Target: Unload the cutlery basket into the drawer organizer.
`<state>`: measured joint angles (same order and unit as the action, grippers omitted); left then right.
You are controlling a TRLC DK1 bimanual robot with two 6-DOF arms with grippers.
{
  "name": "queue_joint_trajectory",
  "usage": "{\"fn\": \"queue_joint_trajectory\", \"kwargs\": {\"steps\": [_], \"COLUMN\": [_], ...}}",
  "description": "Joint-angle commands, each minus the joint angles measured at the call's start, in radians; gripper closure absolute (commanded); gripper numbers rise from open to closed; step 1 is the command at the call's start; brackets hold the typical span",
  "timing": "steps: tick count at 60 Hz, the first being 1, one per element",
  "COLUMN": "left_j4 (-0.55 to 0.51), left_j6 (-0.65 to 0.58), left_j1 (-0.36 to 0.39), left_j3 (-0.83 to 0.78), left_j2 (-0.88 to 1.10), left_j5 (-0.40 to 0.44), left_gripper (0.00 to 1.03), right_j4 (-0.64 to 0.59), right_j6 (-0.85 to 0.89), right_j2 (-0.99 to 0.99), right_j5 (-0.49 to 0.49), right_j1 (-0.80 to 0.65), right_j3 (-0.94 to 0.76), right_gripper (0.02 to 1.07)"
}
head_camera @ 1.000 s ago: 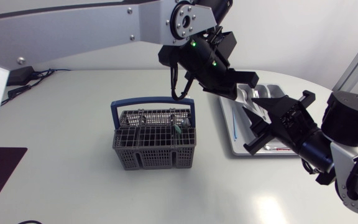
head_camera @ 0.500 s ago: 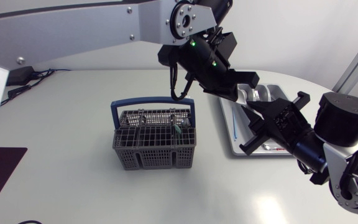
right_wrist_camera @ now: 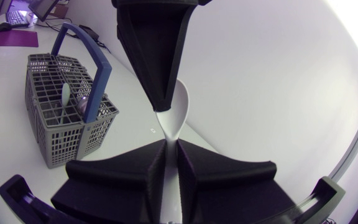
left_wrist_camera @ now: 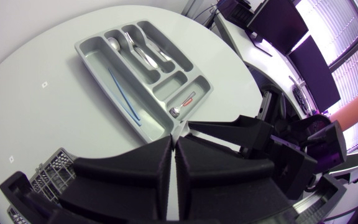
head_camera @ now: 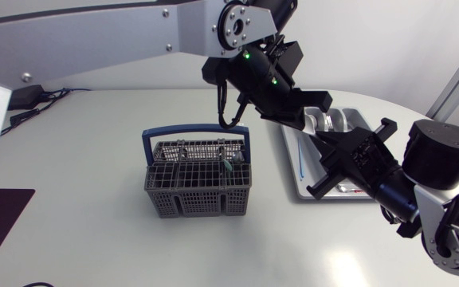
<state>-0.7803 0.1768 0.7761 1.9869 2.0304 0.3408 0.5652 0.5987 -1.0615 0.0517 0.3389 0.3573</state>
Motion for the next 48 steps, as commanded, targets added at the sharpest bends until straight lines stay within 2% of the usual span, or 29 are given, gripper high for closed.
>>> {"fn": "queue_joint_trajectory", "kwargs": {"steps": [1,6,10,20,25,31,35,41,46,48], "left_j4": [0.001,0.015,0.035,0.073,0.078,0.073,0.052,-0.023,-0.045,-0.039], "left_j6": [0.027,0.027,0.026,0.01,-0.016,-0.076,-0.172,-0.362,-0.542,-0.606], "left_j1": [0.0,-0.012,-0.024,-0.064,-0.093,-0.127,-0.13,-0.121,-0.103,-0.103], "left_j3": [0.02,0.02,0.013,0.012,0.016,0.012,-0.007,-0.054,-0.143,-0.186], "left_j2": [0.014,-0.006,-0.029,-0.088,-0.127,-0.164,-0.188,-0.211,-0.246,-0.263], "left_j5": [0.024,0.024,0.024,0.014,-0.013,-0.054,-0.098,-0.103,-0.114,-0.118], "left_gripper": [0.95,0.73,0.52,0.29,0.29,0.29,0.29,0.3,0.3,0.33], "right_j4": [0.015,0.012,0.012,0.001,-0.033,-0.123,-0.182,-0.297,-0.39,-0.427], "right_j6": [-0.002,0.0,0.003,0.015,0.026,0.061,0.095,0.173,0.266,0.312], "right_j2": [-0.012,-0.012,-0.011,0.012,0.044,0.09,0.112,0.121,0.109,0.097], "right_j5": [-0.003,0.002,0.007,0.063,0.155,0.324,0.447,0.596,0.662,0.682], "right_j1": [0.005,0.006,0.008,-0.009,-0.081,-0.213,-0.311,-0.423,-0.477,-0.492], "right_j3": [-0.027,-0.031,-0.037,-0.06,-0.067,-0.058,-0.046,-0.017,0.008,0.017], "right_gripper": [0.94,0.94,0.94,0.94,0.94,0.94,0.93,0.93,0.93,0.93]}}
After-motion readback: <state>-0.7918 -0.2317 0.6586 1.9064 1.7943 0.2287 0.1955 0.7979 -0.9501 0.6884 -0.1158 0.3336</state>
